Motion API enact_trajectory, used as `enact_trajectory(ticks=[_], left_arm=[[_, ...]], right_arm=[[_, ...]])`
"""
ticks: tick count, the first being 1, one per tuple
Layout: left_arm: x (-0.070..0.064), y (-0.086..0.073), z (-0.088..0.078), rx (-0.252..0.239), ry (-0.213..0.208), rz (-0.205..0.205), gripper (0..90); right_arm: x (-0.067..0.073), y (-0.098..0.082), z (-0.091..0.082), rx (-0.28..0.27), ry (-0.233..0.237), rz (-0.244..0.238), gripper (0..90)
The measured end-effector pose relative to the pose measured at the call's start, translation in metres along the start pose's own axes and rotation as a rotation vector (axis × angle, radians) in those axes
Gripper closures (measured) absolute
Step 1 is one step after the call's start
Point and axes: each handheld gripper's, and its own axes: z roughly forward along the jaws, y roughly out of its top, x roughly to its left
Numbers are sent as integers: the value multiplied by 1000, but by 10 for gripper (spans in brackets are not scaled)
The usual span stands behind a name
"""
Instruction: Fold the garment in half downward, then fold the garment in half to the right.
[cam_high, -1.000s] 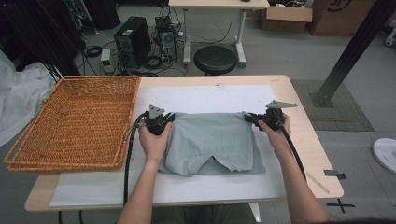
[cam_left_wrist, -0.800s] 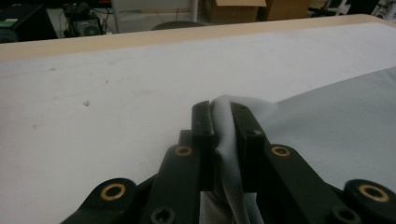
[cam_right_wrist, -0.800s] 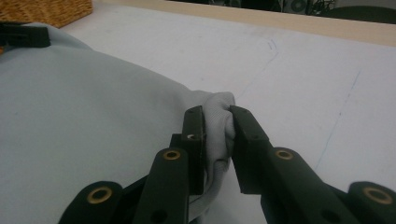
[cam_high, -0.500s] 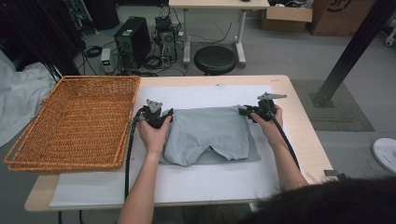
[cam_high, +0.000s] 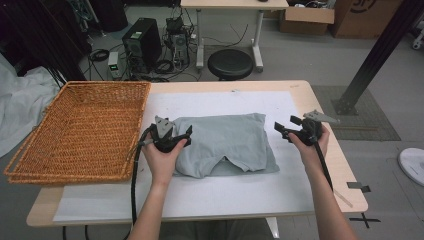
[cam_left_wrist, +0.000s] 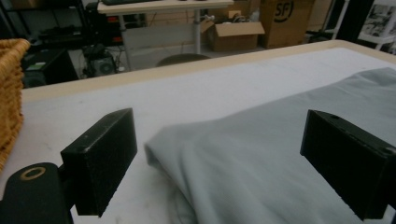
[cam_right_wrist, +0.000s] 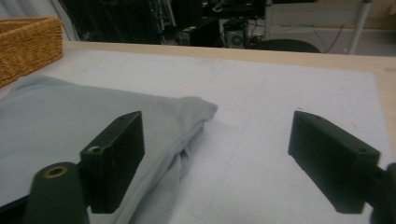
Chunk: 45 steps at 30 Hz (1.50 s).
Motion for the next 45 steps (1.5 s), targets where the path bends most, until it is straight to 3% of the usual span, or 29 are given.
enact_trajectory(ticks=[3, 8, 15, 26, 33, 40, 45], left_arm=[[-6, -9, -7, 5, -25, -1, 110], [-8, -15, -13, 13, -57, -6, 95], [-4, -15, -22, 1, -59, -40, 94], [1, -23, -23, 45, -56, -83, 102], [2, -26, -22, 76, -69, -140, 136], [2, -26, -14, 122, -36, -192, 131], [0, -25, -10, 142, -50, -217, 119]], right_arm=[[5, -8, -16, -26, -55, -14, 161], [9, -16, -32, -39, -60, 2, 160], [8, -15, -42, -65, -64, 8, 160], [5, -18, -43, -77, -57, 33, 161], [3, -21, -42, -94, -50, 29, 166], [4, -20, -39, -89, -42, 24, 175], [6, -23, -41, -89, -39, 19, 193]])
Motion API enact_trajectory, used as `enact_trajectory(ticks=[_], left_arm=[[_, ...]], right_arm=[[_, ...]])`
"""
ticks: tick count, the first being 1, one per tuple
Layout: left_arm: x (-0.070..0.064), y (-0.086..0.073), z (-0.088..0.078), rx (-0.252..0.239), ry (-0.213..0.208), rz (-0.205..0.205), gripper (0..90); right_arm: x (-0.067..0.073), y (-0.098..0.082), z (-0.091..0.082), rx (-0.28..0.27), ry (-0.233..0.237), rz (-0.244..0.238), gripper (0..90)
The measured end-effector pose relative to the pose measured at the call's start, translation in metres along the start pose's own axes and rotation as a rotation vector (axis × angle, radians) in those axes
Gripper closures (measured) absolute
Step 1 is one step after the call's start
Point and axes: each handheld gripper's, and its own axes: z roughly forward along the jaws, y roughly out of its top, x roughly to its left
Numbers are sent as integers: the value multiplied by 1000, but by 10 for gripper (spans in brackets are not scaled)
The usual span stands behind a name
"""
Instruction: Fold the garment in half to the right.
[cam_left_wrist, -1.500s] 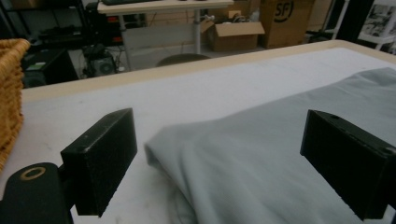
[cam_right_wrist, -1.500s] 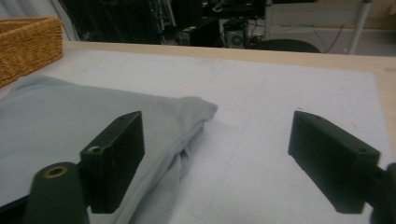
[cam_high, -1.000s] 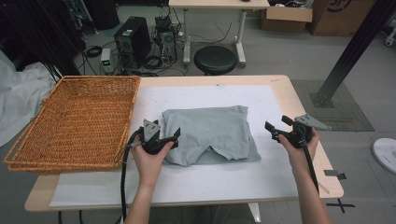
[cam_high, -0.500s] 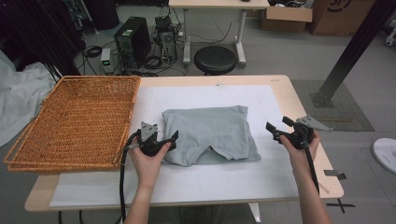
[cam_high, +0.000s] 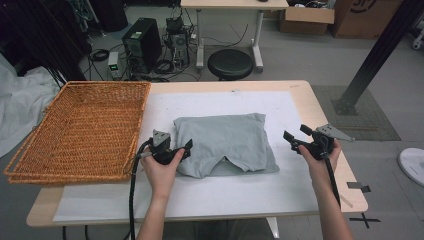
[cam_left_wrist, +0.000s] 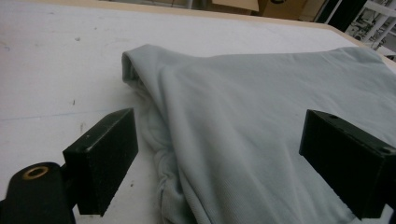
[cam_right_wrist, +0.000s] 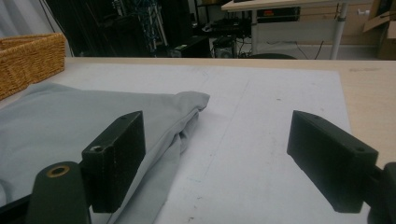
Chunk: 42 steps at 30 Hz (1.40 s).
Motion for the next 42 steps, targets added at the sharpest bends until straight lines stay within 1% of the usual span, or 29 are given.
enact_trajectory(ticks=[2, 4, 5, 6, 8, 9, 13, 14, 15, 16, 18, 19, 20, 23, 24, 26, 28, 29, 30, 31, 33, 35, 36, 37, 38, 39, 40, 42], left_arm=[[2, 2, 0, 2, 0, -33, 111], [4, 3, 0, 7, 12, -47, 110], [4, 3, 0, 11, 8, -55, 110], [5, 3, 1, 17, -4, -74, 111], [6, 3, 3, 44, -5, -86, 92], [6, 3, 3, 48, -8, -103, 91], [9, 5, 3, 53, 4, -146, 92], [10, 5, 4, 57, 17, -146, 92], [10, 5, 4, 59, 37, -135, 93], [10, 5, 5, 66, 48, -128, 97], [10, 4, 7, 86, 58, -123, 97], [10, 4, 9, 104, 63, -106, 105], [10, 3, 10, 116, 73, -104, 117], [11, 2, 12, 159, 56, -142, 157], [12, 2, 13, 174, 59, -148, 168], [13, 2, 13, 188, 66, -142, 221], [13, 2, 12, 191, 69, -150, 249], [13, 3, 12, 197, 65, -152, 264], [13, 3, 11, 204, 53, -157, 306], [12, 3, 11, 206, 51, -149, 324], [9, 2, 12, 209, 65, -120, 339], [7, 2, 12, 215, 45, -134, 392], [7, 2, 12, 218, 34, -141, 436], [6, 2, 13, 219, 34, -130, 466], [7, 1, 14, 227, 18, -107, 544], [7, 1, 14, 228, 17, -92, 645], [7, 1, 14, 228, 13, -95, 672], [7, 1, 15, 221, -15, -116, 744]], right_arm=[[0, -1, -1, -3, 1, 3, 195], [0, -2, -2, -3, 1, 5, 198], [-1, -2, -2, -3, 0, 7, 201], [-1, -3, -3, -3, -1, 10, 207], [-1, -4, -3, 0, -5, 8, 213], [-1, -4, -4, -4, -5, 13, 213], [-2, -5, -6, -19, -2, 27, 215], [-2, -5, -6, -19, -2, 27, 216], [-2, -4, -6, -16, -5, 26, 219], [-2, -4, -6, -16, -5, 26, 221], [-2, -4, -5, -17, -2, 26, 222], [-2, -4, -5, -16, -1, 24, 223], [-2, -3, -4, -14, 0, 22, 223], [-1, -3, -2, -11, 8, 18, 223], [0, -3, -1, -10, 10, 17, 223], [0, -3, 1, -5, 16, 15, 224], [0, -4, 2, 0, 17, 13, 225], [0, -5, 2, -1, 18, 16, 226], [0, -5, 3, -1, 18, 16, 227], [0, -5, 3, -1, 17, 16, 227], [0, -6, 3, -2, 20, 20, 228], [0, -6, 3, -1, 19, 20, 231], [0, -6, 3, 0, 20, 20, 232], [0, -6, 3, 0, 19, 18, 233], [0, -6, 3, 0, 19, 16, 235], [0, -6, 3, 1, 21, 15, 236], [0, -6, 2, 1, 21, 14, 238], [0, -5, 1, -3, 20, 12, 242]])
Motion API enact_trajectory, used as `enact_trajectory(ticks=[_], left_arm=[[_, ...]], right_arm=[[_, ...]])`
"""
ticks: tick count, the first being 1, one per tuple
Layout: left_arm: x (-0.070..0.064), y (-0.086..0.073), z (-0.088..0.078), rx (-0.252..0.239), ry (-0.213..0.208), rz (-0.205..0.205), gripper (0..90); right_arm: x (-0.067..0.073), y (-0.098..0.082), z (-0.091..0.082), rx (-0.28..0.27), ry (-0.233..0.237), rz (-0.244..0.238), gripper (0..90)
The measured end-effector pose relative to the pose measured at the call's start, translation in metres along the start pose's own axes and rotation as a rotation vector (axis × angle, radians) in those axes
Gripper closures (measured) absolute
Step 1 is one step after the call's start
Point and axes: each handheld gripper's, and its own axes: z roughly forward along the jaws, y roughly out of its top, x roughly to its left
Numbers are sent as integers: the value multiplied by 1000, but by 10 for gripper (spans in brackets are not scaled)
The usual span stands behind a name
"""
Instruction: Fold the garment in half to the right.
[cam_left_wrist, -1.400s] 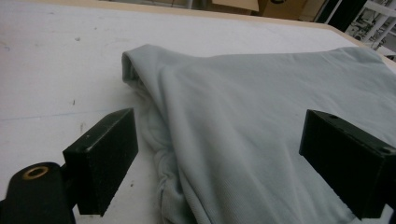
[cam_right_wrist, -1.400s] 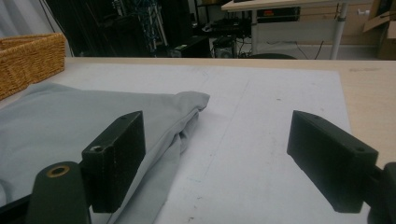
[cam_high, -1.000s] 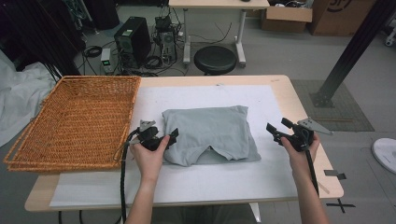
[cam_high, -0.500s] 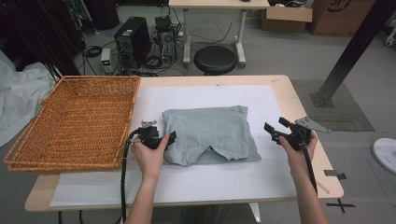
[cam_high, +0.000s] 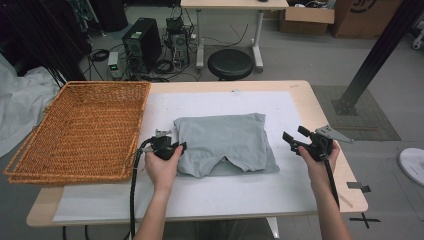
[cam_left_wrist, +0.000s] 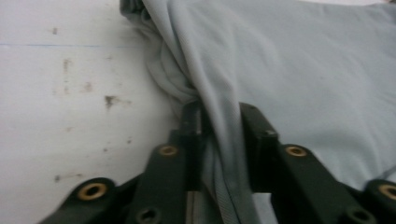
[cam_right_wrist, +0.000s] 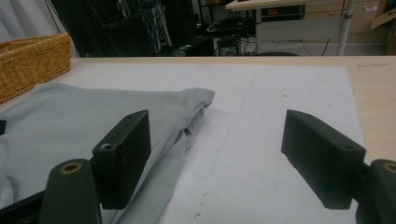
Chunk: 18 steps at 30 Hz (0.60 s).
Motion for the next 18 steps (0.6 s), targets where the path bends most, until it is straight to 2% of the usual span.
enact_trajectory(ticks=[4, 9, 11, 14, 18], left_arm=[[-5, 4, -6, -48, -42, -16, 818], [-18, 12, -10, -92, -50, -9, 836], [-24, 16, -10, -99, -78, -15, 837], [-42, 24, -8, -102, -91, 27, 837], [-73, 38, -4, -94, -111, 85, 837]], right_arm=[[-1, 1, -3, -7, 2, 1, 251], [-3, 1, -6, -16, 2, 6, 261], [-4, 1, -8, -20, 5, 7, 264], [-4, 2, -11, -22, 6, 7, 266], [-6, 2, -18, -35, 7, 13, 272]])
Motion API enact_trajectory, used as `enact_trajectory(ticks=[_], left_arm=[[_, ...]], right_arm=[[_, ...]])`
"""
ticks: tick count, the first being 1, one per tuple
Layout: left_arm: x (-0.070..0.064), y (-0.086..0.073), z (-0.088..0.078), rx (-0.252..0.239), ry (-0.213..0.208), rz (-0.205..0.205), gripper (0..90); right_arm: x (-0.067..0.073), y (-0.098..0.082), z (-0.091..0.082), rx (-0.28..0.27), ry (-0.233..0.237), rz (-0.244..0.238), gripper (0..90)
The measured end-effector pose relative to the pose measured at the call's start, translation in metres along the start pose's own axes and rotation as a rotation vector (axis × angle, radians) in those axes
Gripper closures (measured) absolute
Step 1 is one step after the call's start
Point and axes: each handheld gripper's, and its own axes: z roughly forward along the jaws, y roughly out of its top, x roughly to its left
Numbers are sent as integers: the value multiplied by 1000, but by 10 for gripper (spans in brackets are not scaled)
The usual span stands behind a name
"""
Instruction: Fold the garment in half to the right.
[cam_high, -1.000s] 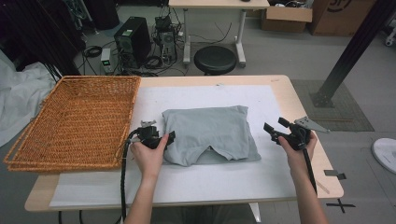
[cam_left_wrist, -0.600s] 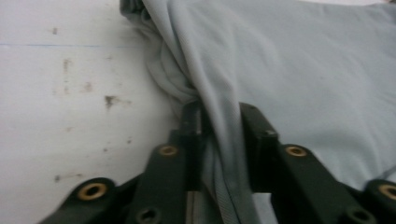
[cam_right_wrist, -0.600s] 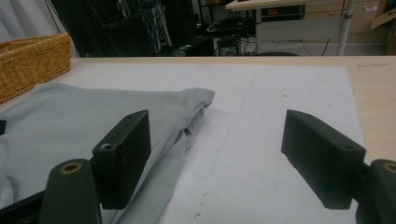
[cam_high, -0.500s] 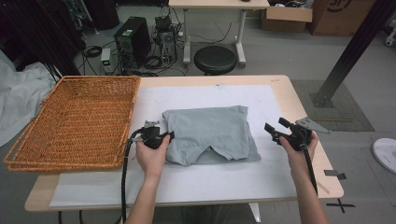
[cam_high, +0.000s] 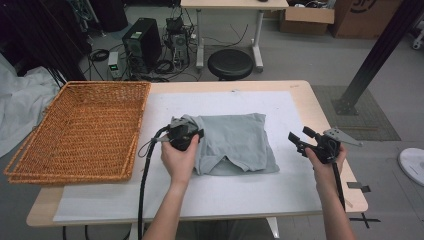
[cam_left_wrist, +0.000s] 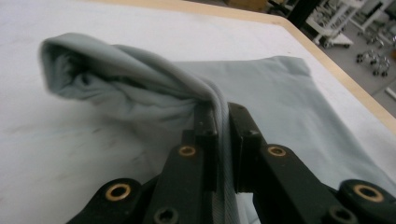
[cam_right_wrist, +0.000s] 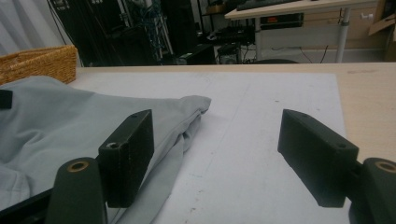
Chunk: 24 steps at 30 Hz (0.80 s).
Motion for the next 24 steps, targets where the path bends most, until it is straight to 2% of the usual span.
enact_trajectory(ticks=[6, 9, 11, 15, 17, 19, 20, 21, 22, 23, 24], left_arm=[[-47, 17, 24, 17, -49, 70, 837], [-69, 22, 38, 29, -56, 111, 837], [-82, 24, 48, 47, -52, 130, 836], [-107, 24, 70, 77, -79, 148, 837], [-120, 24, 80, 91, -76, 179, 836], [-130, 21, 89, 113, -86, 184, 830], [-134, 19, 95, 126, -86, 185, 809], [-137, 17, 101, 149, -99, 170, 699], [-139, 15, 106, 155, -131, 150, 550], [-140, 13, 108, 140, -167, 145, 502], [-142, 13, 107, 131, -180, 131, 457]], right_arm=[[-4, 1, -10, -13, -2, 8, 280], [-5, 2, -15, -20, -3, 9, 280], [-7, 2, -19, -23, -7, 9, 281], [-11, 2, -27, -39, -13, 20, 284], [-14, 2, -31, -42, -17, 24, 284], [-16, 1, -34, -41, -24, 24, 284], [-17, 1, -36, -42, -27, 26, 284], [-19, 0, -38, -42, -31, 28, 283], [-20, 0, -39, -42, -34, 31, 284], [-21, -1, -40, -42, -36, 34, 284], [-22, -1, -41, -42, -38, 36, 284]])
